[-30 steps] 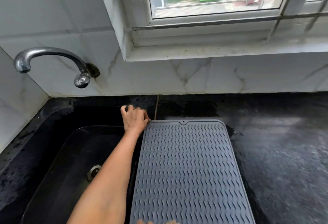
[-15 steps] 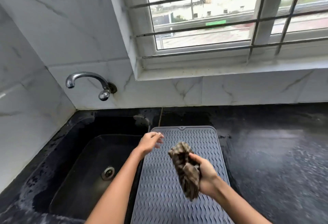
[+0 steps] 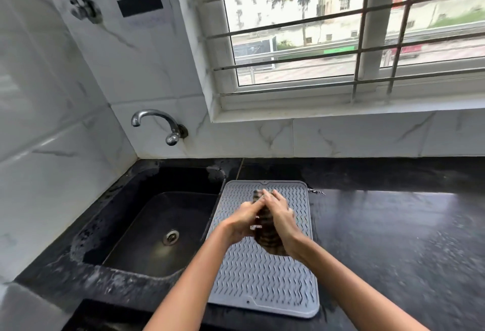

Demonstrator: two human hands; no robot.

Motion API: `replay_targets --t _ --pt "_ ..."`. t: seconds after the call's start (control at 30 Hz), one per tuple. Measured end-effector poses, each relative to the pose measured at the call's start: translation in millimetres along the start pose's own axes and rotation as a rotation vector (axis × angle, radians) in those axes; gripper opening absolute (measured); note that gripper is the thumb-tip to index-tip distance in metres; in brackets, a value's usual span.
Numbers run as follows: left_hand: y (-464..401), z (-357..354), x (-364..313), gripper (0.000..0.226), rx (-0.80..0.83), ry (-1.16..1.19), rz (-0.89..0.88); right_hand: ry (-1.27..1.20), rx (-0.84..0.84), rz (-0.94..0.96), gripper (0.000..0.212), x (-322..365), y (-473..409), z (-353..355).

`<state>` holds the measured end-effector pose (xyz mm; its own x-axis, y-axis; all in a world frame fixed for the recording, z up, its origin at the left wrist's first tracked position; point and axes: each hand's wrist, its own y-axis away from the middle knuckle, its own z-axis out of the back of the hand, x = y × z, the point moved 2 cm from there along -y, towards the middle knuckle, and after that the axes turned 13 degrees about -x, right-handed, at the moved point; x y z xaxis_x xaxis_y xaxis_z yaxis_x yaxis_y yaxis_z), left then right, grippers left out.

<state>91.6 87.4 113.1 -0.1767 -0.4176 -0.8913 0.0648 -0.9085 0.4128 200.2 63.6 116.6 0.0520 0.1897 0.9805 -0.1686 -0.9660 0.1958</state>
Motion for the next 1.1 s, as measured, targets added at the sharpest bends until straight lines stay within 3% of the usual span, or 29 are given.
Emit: replay_targets --t 0.13,0.27,0.37,0.43,0.6,0.77,0.93,1.1 --pt "17 -4 -9 0.040 -0.078 0.186 -0.028 0.166 -0.052 0.270 0.062 20 -3 23" --pt "34 -4 -20 0.025 0.021 0.177 -0.085 0.178 0.085 0.282 0.068 37 -5 40" --pt "44 -3 -23 0.020 0.055 0.089 -0.153 0.349 0.044 0.353 0.072 46 -2 52" --pt "49 -2 -22 0.026 0.013 0.034 -0.209 0.512 -0.030 0.418 0.065 52 4 59" --pt "61 5 -24 0.030 -0.064 0.025 -0.351 0.750 -0.022 0.455 0.029 69 24 64" --pt "75 16 -30 0.032 0.063 -0.089 -0.396 0.633 0.051 0.404 0.017 87 33 71" --pt "79 28 -45 0.035 -0.022 -0.231 -0.438 0.579 0.184 0.344 0.014 105 30 80" --pt "82 26 -59 0.031 -0.232 -0.248 -0.549 0.591 0.081 0.404 0.017 103 18 91"
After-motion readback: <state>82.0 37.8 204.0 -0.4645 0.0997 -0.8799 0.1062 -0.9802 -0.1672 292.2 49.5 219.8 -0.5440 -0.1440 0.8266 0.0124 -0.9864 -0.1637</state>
